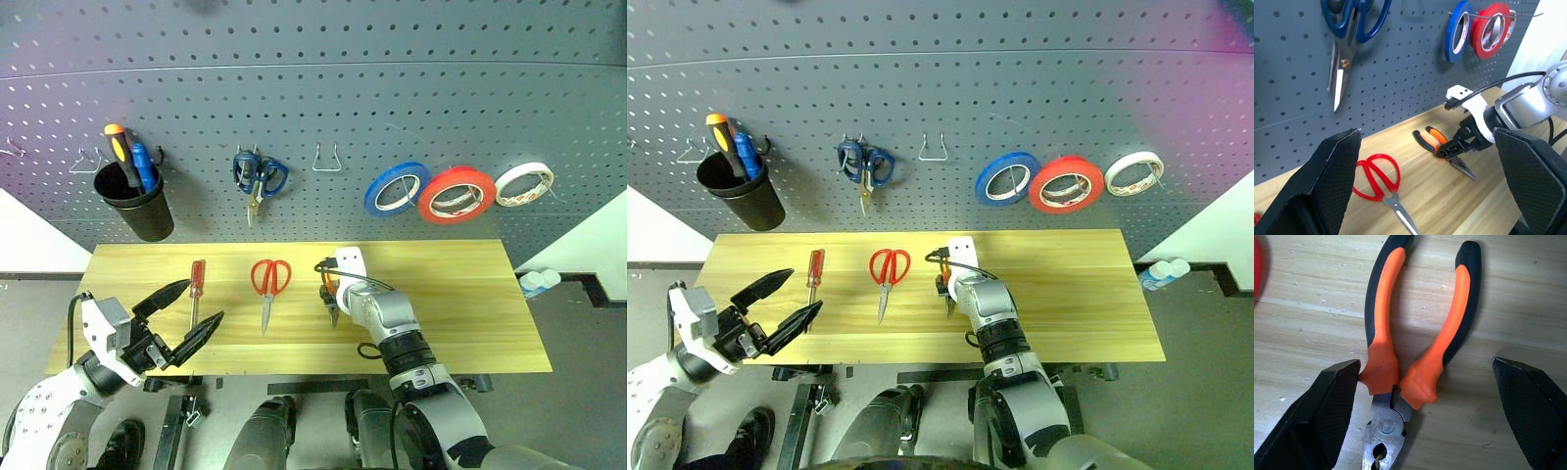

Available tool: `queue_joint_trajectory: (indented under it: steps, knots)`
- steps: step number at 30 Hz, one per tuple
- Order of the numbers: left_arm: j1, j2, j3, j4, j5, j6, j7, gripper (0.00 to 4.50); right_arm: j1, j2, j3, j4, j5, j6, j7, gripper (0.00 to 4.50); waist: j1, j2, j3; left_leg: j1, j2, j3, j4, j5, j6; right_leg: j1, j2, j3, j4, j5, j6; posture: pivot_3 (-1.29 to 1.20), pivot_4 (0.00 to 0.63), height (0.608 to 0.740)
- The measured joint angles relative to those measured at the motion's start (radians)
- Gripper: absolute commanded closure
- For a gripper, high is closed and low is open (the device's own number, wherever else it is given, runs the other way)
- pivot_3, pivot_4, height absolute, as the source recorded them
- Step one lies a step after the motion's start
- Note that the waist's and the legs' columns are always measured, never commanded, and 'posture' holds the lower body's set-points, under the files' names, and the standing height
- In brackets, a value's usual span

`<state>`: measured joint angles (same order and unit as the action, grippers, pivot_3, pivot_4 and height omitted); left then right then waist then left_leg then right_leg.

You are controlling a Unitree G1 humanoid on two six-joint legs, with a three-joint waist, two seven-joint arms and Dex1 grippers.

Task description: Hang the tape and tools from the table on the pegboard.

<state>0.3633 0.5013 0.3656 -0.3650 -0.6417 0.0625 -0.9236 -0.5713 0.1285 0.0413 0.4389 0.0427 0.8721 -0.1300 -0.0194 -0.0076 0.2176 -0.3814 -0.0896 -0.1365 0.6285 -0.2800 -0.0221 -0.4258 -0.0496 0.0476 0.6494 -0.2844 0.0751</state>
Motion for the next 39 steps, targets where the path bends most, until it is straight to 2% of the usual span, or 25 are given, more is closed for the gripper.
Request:
queue_joint_trajectory:
  steps: [3,8,9,24,30,39]
  knots:
    - [0.001,0.000,-0.002,-0.002,0.000,0.002,0.005,0.00,0.000,0.000,0.003,0.010,0.001,-0.006,-0.003,0.57,0.000,0.000,0.000,0.000,0.000,0.000,0.000,0.000,0.000,0.000,0.000,0.000,0.000,0.000,0.000,0.07,0.256,0.740]
    - [0.007,0.000,-0.009,-0.011,0.000,0.011,0.012,0.00,-0.001,0.000,0.011,0.032,-0.014,-0.013,-0.020,2.23,-0.001,0.000,0.000,0.000,0.000,0.000,0.000,0.000,0.000,0.000,0.000,0.000,0.000,0.000,0.000,0.07,0.259,0.740]
    - [0.007,0.000,-0.009,-0.013,0.000,0.012,0.012,0.00,-0.002,0.000,0.014,0.033,-0.019,-0.012,-0.021,2.40,-0.001,0.000,0.000,0.000,0.000,0.000,0.000,0.000,0.000,0.000,0.000,0.000,0.000,0.000,0.000,0.07,0.259,0.740]
    - [0.005,0.000,-0.010,-0.023,0.000,0.021,0.014,0.00,0.004,-0.012,0.041,0.022,-0.049,-0.012,0.018,2.40,-0.001,0.000,0.001,0.000,0.000,0.000,0.000,0.000,0.000,0.000,0.000,0.000,0.000,0.000,0.000,0.06,0.258,0.740]
    - [-0.002,-0.001,-0.021,-0.023,0.000,0.022,0.014,0.00,0.061,-0.069,0.042,-0.081,-0.020,-0.004,0.135,2.40,0.000,0.000,0.003,-0.005,0.000,-0.001,0.000,0.000,0.000,-0.004,0.000,-0.001,-0.001,0.000,0.000,0.04,0.249,0.740]
    - [-0.028,-0.001,-0.030,0.017,0.001,0.019,0.000,0.00,0.220,-0.161,0.071,-0.378,0.073,-0.004,0.363,2.40,-0.003,-0.001,0.005,-0.006,0.000,-0.001,0.001,0.000,0.000,-0.005,0.000,-0.001,-0.001,0.000,0.000,0.01,0.234,0.740]
